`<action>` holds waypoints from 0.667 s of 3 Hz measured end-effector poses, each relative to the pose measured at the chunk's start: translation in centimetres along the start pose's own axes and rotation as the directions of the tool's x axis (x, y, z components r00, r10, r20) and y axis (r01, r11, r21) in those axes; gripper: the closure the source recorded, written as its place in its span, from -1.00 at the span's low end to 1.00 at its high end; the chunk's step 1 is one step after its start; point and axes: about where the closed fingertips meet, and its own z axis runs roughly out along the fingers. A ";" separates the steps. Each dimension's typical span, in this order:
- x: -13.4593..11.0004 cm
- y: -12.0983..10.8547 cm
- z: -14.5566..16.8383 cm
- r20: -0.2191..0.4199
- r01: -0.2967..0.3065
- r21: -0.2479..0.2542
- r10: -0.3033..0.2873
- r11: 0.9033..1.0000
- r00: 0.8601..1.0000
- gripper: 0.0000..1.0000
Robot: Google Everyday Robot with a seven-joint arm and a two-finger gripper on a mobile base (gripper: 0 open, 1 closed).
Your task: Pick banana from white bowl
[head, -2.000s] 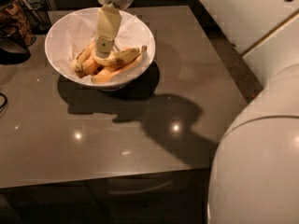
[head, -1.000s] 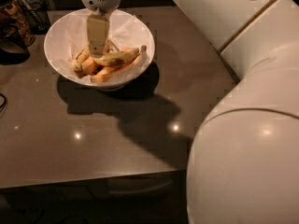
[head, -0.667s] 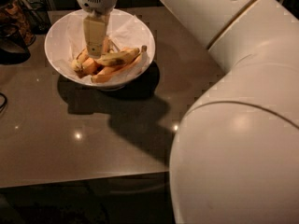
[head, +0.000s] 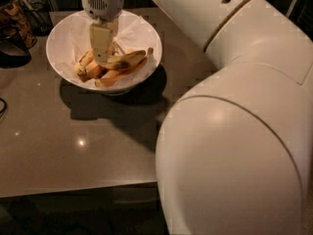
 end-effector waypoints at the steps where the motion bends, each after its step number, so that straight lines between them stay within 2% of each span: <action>1: 0.2 -0.1 0.8 -0.013 -0.022 -0.015 0.021 1.000 1.000 -0.36; 2: 0.3 0.1 1.3 -0.021 -0.027 -0.028 0.026 0.999 0.999 -0.34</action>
Offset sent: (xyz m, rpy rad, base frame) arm -0.0276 -0.0280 -0.0181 -0.1190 0.1505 -0.0298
